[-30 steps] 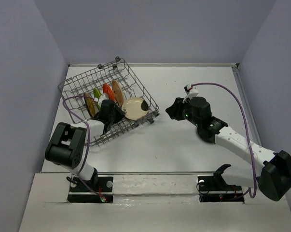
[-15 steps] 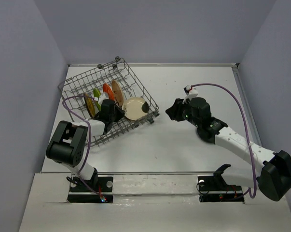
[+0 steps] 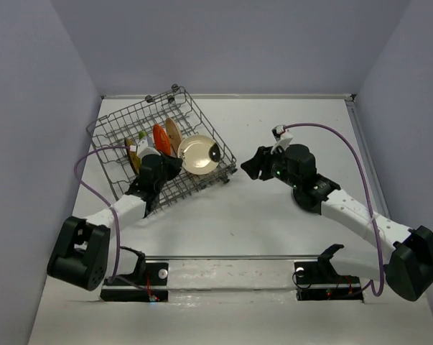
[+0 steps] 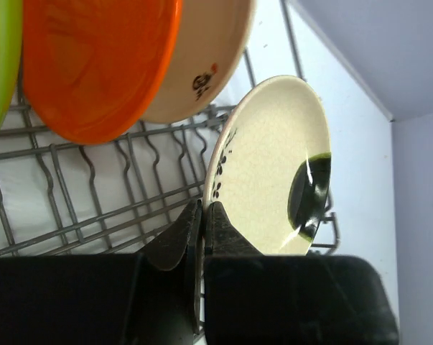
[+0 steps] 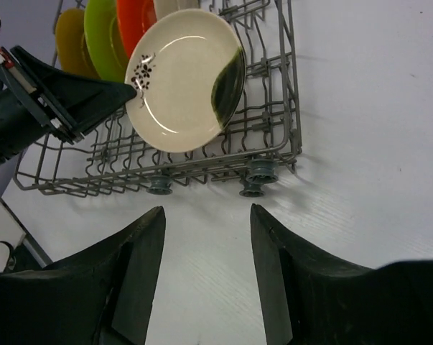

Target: Load the plates into the dish rack

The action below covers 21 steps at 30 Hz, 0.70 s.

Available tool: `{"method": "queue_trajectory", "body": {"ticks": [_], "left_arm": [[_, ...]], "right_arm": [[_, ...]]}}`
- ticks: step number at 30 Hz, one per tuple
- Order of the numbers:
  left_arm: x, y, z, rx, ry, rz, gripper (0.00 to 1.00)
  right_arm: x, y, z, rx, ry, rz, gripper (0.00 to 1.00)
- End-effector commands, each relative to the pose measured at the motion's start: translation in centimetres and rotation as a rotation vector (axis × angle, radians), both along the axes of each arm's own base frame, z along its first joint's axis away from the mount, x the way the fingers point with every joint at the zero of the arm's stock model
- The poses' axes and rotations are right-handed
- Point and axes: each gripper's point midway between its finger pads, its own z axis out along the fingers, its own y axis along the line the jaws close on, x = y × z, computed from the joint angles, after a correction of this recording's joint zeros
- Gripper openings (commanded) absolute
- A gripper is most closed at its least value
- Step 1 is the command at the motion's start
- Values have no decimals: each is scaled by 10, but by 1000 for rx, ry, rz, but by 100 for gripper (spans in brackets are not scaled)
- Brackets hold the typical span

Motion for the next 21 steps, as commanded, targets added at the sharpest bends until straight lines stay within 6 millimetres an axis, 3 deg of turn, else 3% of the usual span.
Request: {"method": "queue_trajectory", "body": {"ticks": [1,9,14,15,17,21], "left_arm": [[3,6,58,-21,-195,34,6],[-24,-4,114,-49,-336,-82,6],[-60,-34,141,-99,-415,-324,6],[-66,-37,150,-88,-444,-357,6],[-76,-38,149,-59,-418,-400,6],[-91,-39,159,-6,-442,-462,6]], "right_arm": [[-4,19,36,77,-113,111,62],[-14,41,69,115,-215,274,90],[-26,50,94,121,-318,402,92],[-27,49,98,120,-332,404,92],[-24,42,113,110,-373,383,93],[-21,36,115,68,-351,386,95]]}}
